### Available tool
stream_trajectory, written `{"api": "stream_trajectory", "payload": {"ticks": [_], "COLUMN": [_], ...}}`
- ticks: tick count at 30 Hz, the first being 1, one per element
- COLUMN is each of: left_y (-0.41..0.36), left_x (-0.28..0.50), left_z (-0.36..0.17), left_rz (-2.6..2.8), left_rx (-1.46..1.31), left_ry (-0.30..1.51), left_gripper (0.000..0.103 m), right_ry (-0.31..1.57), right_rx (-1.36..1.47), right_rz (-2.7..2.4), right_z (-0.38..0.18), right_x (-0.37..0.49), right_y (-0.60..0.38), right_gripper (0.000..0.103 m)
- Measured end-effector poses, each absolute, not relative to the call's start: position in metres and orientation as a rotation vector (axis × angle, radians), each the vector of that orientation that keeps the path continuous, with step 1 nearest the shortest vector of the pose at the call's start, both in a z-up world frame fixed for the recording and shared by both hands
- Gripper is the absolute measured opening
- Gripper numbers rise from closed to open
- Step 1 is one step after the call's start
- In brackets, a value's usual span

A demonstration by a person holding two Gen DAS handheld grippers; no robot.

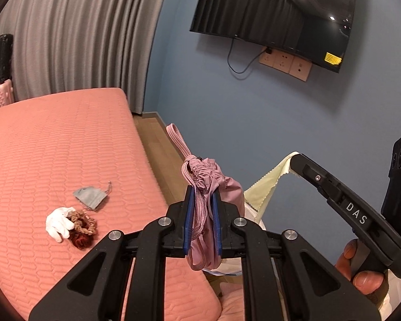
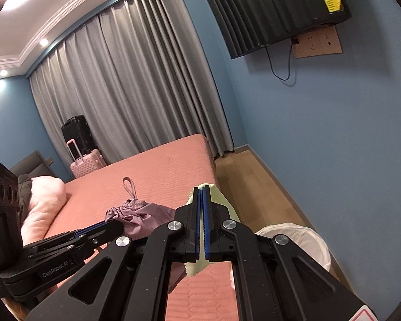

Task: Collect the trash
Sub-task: 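Carry the lilac bag and yellow cloth over the wastebasket with both grippers, then open both grippers to drop the bag and cloth into the wastebasket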

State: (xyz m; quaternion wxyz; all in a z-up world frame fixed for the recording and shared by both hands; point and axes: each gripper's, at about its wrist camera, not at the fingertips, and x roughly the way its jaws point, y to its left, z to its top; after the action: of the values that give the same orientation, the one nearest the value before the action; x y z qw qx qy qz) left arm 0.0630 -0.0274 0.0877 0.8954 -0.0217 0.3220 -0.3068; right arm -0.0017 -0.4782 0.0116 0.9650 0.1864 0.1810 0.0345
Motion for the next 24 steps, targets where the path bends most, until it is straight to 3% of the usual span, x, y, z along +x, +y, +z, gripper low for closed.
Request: {"api": "stream_trajectory", "payload": {"ticks": [24], "left_y": [-0.127], "left_x": [0.066], "left_z": [0.061], "left_rz": [-0.777], "left_rx": [0.072], "left_ry": [0.729], "left_gripper": [0.014], "right_ry": [0.405], "right_rx": [0.442], "right_rz": [-0.058], "right_z": [-0.026], "right_x": [-0.011], "right_y": [-0.544], "right_gripper": [0.002]}}
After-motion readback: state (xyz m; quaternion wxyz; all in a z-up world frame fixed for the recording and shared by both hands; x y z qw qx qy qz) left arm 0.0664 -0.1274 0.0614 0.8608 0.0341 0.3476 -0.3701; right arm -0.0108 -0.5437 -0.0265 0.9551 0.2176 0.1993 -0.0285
